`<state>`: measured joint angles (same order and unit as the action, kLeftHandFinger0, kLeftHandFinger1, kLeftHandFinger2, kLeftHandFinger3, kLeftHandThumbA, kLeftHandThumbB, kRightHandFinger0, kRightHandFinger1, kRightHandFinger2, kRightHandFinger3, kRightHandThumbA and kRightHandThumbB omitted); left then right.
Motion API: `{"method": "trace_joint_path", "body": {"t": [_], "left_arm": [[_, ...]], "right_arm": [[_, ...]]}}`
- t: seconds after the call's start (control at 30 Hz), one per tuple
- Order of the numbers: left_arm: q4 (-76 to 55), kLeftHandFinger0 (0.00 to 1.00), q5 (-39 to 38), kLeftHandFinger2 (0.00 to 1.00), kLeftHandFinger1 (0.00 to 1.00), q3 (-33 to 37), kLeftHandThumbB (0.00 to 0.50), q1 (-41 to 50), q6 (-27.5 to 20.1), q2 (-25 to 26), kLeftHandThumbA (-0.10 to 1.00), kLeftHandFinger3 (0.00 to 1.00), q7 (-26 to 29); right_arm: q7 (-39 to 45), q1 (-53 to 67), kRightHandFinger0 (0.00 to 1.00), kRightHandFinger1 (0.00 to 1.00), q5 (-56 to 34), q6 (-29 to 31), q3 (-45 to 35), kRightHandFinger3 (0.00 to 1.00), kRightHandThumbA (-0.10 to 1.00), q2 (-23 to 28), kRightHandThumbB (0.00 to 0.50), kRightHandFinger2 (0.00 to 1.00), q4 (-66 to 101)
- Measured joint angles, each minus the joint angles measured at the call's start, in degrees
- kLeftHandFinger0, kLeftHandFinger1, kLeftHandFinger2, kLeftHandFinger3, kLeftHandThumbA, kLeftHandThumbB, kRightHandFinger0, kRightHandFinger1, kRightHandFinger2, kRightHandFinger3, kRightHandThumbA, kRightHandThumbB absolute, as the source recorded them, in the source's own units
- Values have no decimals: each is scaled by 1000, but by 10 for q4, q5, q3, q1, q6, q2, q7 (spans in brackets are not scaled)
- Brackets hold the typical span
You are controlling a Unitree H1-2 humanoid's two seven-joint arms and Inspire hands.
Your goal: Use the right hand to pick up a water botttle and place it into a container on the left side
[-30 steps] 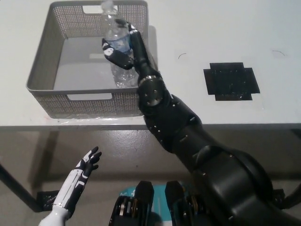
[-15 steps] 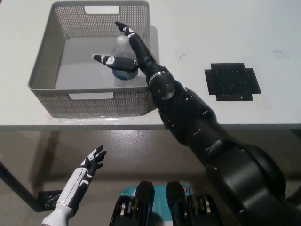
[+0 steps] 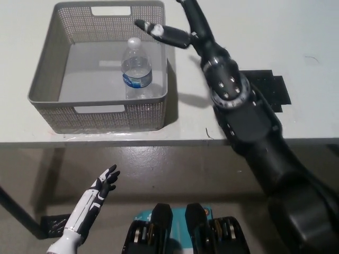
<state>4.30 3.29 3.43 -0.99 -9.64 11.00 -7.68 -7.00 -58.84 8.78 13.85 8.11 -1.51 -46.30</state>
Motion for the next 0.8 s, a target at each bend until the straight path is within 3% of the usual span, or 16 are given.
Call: {"method": "trace_joint_path", "body": {"t": [0.1, 0.27, 0.4, 0.47, 0.5, 0.53, 0.63, 0.7, 0.8], "left_arm": [[2, 1000, 0, 1000, 1000, 0, 132, 0, 0, 0, 1000, 1000, 0], [4, 1000, 0, 1000, 1000, 0, 132, 0, 1, 0, 1000, 1000, 0], [7, 1000, 0, 1000, 1000, 0, 129, 1, 1, 0, 1000, 1000, 0], [8, 1000, 0, 1000, 1000, -1, 127, 1, 1, 0, 1000, 1000, 0], [8, 1000, 0, 1000, 1000, -1, 125, 1, 1, 0, 1000, 1000, 0], [8, 1000, 0, 1000, 1000, -1, 135, 1, 1, 0, 1000, 1000, 0], [8, 1000, 0, 1000, 1000, -2, 139, 1, 1, 0, 1000, 1000, 0], [8, 1000, -1, 1000, 1000, -5, 136, 1, 1, 0, 1000, 1000, 0], [8, 1000, -2, 1000, 1000, -11, 137, 1, 1, 1, 1000, 1000, 0]], "right_arm": [[5, 53, 1000, 1000, -4, -8, 0, 1000, 1000, 4, 395, 1000, 64], [11, 151, 1000, 1000, -10, -17, 0, 1000, 1000, 12, 421, 1000, 165], [16, 243, 1000, 1000, -14, -21, 0, 1000, 1000, 25, 402, 1000, 246], [19, 293, 1000, 1000, -17, -23, 1, 1000, 1000, 32, 392, 1000, 287], [22, 326, 1000, 1000, -19, -24, 1, 1000, 1000, 38, 351, 1000, 313], [23, 352, 1000, 1000, -21, -24, 1, 1000, 1000, 43, 372, 1000, 333], [34, 439, 1000, 1000, -31, -24, 0, 1000, 1000, 62, 350, 1000, 398], [46, 500, 1000, 1000, -48, -19, 0, 1000, 1000, 78, 380, 1000, 442], [63, 572, 1000, 1000, -72, -9, -4, 1000, 1000, 98, 374, 1000, 461]]}}
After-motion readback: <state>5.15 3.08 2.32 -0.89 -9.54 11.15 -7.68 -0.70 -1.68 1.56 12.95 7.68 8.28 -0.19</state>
